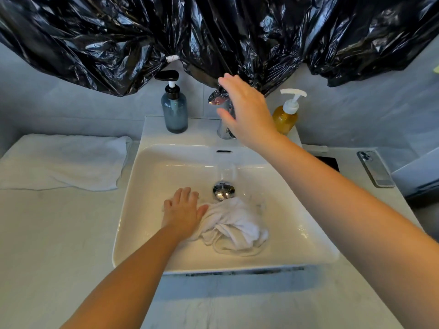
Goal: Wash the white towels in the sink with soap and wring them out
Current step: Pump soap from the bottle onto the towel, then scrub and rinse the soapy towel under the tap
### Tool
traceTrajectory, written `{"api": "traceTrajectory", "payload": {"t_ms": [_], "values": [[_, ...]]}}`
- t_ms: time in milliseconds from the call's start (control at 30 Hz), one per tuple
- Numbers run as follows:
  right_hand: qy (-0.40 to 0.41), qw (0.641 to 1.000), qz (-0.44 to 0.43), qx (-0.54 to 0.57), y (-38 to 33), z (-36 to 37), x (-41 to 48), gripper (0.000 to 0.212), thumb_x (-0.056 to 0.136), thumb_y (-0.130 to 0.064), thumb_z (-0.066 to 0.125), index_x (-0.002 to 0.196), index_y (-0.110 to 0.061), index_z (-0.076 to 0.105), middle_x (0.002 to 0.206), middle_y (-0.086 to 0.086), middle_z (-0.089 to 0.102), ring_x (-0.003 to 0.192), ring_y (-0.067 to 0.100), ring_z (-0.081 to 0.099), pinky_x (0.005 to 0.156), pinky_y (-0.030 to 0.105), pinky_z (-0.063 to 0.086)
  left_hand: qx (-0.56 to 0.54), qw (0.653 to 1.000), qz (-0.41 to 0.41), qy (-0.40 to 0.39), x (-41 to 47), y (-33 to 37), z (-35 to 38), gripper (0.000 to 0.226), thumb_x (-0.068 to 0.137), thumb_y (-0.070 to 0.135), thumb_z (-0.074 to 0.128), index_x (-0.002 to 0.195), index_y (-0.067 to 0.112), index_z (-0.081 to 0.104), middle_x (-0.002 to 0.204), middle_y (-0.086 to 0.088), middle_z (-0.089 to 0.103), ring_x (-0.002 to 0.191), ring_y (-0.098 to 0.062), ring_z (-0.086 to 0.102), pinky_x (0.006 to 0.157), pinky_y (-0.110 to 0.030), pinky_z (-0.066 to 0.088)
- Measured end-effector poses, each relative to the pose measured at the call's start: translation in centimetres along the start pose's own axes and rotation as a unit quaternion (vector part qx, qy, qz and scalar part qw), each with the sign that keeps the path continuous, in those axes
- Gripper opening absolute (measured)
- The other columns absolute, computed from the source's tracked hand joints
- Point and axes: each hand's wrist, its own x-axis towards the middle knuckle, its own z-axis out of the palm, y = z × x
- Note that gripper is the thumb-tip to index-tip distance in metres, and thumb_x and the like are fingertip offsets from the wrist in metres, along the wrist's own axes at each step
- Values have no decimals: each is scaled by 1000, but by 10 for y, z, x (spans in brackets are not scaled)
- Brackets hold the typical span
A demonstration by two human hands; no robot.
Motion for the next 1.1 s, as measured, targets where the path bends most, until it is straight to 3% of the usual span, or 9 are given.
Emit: {"api": "traceTrajectory", "payload": {"t_ms": [167,400,567,667,767,833,900,1033,1100], "values": [[9,994,-70,-88,5,12,19,19,96,-12,58,113,-6,64,114,7,64,105,27,59,86,35,43,5,1000,-3,-6,-1,-1,-1,57,102,55,16,148,23,27,162,-2,14,149,-24,10,112,-45,28],[55,990,-48,-122,5,20,28,27,97,-28,61,109,-5,65,104,10,69,96,29,62,111,36,33,9,1000,-3,-17,1,0,-2,58,102,55,14,148,22,27,163,-1,9,150,-24,5,113,-46,26],[34,995,30,-90,13,5,39,31,104,-36,48,114,-11,62,105,4,69,92,28,62,76,32,40,6,1000,-2,-20,2,0,-1,59,102,55,14,149,22,27,164,-1,8,151,-24,3,115,-47,24],[40,998,35,16,14,5,32,27,103,-25,50,121,-10,62,115,3,65,101,18,59,82,25,46,2,1000,-2,-19,3,-1,1,59,102,56,14,148,23,28,164,-1,8,151,-24,3,115,-47,24],[184,969,7,162,15,14,-16,29,94,0,51,121,-1,63,118,7,63,108,6,54,94,8,39,0,1000,-1,-15,3,-2,3,59,102,56,15,148,23,29,164,-1,8,151,-24,4,115,-48,24],[256,927,93,257,19,29,-64,26,89,9,49,105,-2,67,104,5,65,99,5,57,91,17,45,1,1000,-2,-16,4,-2,3,59,102,56,15,149,23,28,164,-1,8,152,-23,3,115,-47,23],[248,833,290,399,24,49,-100,29,89,10,44,91,-9,66,90,1,66,86,8,61,82,27,50,3,1000,-1,-14,4,-1,3,59,102,56,15,149,23,28,164,0,8,152,-23,3,116,-47,23],[33,466,548,694,28,88,-110,22,103,-8,43,92,-2,61,84,13,64,80,25,63,72,34,55,4,1000,-7,-17,5,-1,3,55,102,55,19,147,24,30,164,0,8,152,-22,3,114,-46,24],[-16,391,561,729,25,109,-99,34,107,-18,38,84,-3,58,67,11,61,63,21,59,58,29,54,6,1000,-8,-16,5,0,3,55,103,54,20,146,23,31,164,0,9,152,-22,3,113,-46,24]]}}
